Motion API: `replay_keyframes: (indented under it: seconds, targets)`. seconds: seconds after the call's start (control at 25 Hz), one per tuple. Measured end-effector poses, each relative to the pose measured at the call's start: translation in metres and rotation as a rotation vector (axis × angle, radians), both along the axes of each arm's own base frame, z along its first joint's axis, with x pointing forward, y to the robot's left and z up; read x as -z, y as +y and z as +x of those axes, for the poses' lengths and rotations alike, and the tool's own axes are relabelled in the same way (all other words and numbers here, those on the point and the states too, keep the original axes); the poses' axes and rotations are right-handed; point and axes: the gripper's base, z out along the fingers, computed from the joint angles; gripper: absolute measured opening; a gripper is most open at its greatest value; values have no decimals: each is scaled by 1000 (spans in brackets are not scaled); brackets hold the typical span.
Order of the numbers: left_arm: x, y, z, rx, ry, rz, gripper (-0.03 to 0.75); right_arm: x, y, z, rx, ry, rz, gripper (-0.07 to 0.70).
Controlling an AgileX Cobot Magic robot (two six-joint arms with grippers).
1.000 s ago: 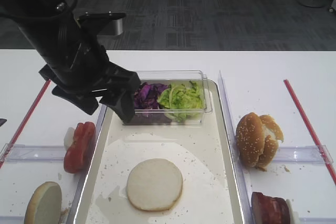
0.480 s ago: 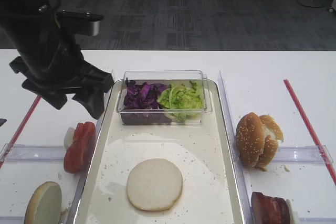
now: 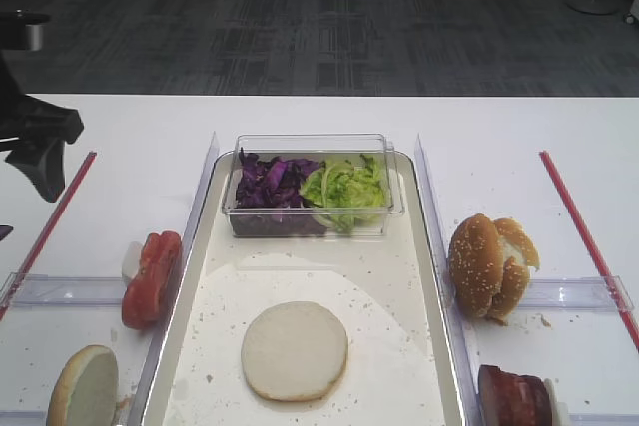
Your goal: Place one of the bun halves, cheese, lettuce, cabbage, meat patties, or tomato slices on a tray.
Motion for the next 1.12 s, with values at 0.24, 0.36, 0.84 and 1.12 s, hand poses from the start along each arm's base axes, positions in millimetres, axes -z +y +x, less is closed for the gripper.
replay_keyframes:
  seconds: [0.24, 0.36, 0.84, 1.12]
  targets:
    - [-4, 20, -2, -39, 4, 87, 510, 0, 0, 0, 0, 0, 0, 614]
    - [-14, 22, -8, -50, -28, 103, 510, 0, 0, 0, 0, 0, 0, 614]
    - [-44, 26, -83, -90, -128, 96, 510, 0, 0, 0, 0, 0, 0, 614]
    - [-50, 29, -143, -104, -211, 81, 510, 0, 0, 0, 0, 0, 0, 614]
